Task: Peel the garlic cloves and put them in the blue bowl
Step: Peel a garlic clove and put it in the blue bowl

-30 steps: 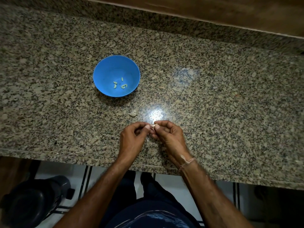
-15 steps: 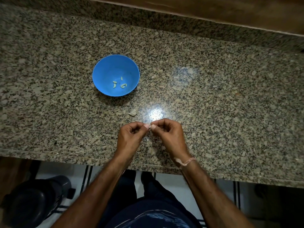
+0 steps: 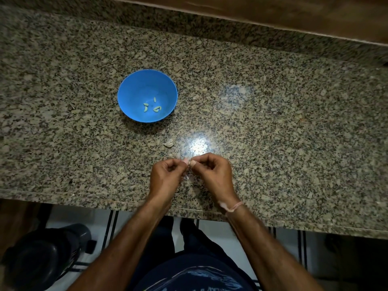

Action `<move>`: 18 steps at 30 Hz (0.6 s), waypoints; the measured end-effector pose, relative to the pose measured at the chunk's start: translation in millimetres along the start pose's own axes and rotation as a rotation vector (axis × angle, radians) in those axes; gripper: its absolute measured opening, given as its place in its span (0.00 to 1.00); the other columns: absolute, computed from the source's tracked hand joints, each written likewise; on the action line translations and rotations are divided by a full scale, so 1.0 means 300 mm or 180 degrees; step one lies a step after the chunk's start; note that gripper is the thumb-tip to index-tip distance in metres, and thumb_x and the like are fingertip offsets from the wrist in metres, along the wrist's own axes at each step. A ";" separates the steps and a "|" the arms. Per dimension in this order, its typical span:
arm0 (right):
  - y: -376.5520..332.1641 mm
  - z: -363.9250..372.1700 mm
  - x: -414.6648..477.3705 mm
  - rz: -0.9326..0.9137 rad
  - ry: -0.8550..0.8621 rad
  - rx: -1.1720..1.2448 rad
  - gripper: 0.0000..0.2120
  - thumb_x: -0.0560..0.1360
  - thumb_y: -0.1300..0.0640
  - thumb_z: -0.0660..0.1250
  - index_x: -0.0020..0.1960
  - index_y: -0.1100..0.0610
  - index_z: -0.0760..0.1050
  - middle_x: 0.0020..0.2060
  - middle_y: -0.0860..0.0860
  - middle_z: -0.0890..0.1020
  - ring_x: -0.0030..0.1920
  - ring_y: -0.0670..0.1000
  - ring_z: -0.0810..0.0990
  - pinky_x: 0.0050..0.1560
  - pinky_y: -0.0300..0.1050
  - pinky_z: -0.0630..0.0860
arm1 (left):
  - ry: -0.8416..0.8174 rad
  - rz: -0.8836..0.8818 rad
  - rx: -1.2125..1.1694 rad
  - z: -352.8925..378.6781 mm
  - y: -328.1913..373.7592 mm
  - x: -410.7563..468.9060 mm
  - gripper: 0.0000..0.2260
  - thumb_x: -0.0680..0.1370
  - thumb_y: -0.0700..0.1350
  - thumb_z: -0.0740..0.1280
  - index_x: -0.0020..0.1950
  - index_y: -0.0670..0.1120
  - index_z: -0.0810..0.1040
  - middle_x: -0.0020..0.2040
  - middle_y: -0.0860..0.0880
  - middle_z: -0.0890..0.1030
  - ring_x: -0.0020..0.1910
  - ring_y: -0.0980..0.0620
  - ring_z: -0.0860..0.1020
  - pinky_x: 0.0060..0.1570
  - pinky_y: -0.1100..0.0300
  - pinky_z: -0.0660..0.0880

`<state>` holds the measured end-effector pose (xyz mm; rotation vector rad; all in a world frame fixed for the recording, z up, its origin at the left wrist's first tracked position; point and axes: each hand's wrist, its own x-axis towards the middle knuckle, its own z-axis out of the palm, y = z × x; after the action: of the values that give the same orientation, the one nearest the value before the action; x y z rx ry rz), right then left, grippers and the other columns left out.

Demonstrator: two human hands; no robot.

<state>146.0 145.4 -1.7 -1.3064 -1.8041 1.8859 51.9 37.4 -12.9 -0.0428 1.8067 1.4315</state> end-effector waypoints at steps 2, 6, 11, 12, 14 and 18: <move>-0.031 -0.008 0.005 0.1120 -0.0193 0.1062 0.04 0.78 0.65 0.71 0.52 0.66 0.82 0.44 0.58 0.87 0.41 0.53 0.86 0.44 0.43 0.85 | 0.0192 0.0668 0.0793 0.004 0.000 -0.017 0.07 0.81 0.48 0.72 0.45 0.47 0.85 0.38 0.51 0.85 0.36 0.56 0.81 0.37 0.65 0.76; -0.041 -0.019 0.007 0.1356 -0.0291 0.1443 0.05 0.78 0.65 0.72 0.53 0.66 0.82 0.43 0.58 0.87 0.42 0.53 0.86 0.48 0.44 0.85 | 0.0229 0.0753 0.0841 0.001 0.017 -0.008 0.07 0.81 0.47 0.72 0.46 0.45 0.85 0.36 0.51 0.84 0.34 0.58 0.80 0.34 0.68 0.73; 0.010 -0.002 -0.010 -0.0873 0.0035 -0.0364 0.05 0.75 0.61 0.77 0.49 0.60 0.84 0.43 0.50 0.87 0.45 0.48 0.86 0.48 0.43 0.85 | -0.0282 -0.0733 -0.0472 -0.027 0.046 0.032 0.04 0.79 0.41 0.73 0.49 0.40 0.84 0.38 0.46 0.82 0.32 0.55 0.77 0.36 0.62 0.74; 0.012 -0.002 -0.007 -0.0940 0.0016 -0.0405 0.05 0.75 0.61 0.77 0.49 0.60 0.85 0.43 0.50 0.87 0.45 0.48 0.87 0.48 0.43 0.85 | -0.0315 -0.0862 -0.0627 -0.029 0.046 0.032 0.04 0.79 0.40 0.73 0.50 0.40 0.83 0.38 0.46 0.82 0.32 0.55 0.78 0.36 0.62 0.74; 0.010 -0.005 -0.002 -0.0552 -0.0045 -0.0151 0.05 0.75 0.62 0.77 0.50 0.61 0.84 0.44 0.53 0.87 0.46 0.50 0.87 0.48 0.44 0.85 | -0.0281 -0.0870 -0.0800 -0.018 0.047 0.021 0.04 0.79 0.40 0.73 0.49 0.40 0.83 0.37 0.47 0.82 0.31 0.56 0.77 0.33 0.64 0.76; -0.025 -0.021 0.004 0.1733 -0.0510 0.1953 0.10 0.77 0.67 0.71 0.58 0.69 0.80 0.47 0.61 0.86 0.42 0.53 0.86 0.48 0.44 0.85 | 0.0343 0.1074 0.1334 -0.007 0.028 -0.016 0.07 0.81 0.47 0.71 0.44 0.47 0.83 0.35 0.53 0.82 0.33 0.55 0.79 0.31 0.62 0.76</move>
<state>146.7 152.2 5.5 -1.5103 -0.8118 2.5924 50.0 36.5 -3.3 0.4243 2.2497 1.2581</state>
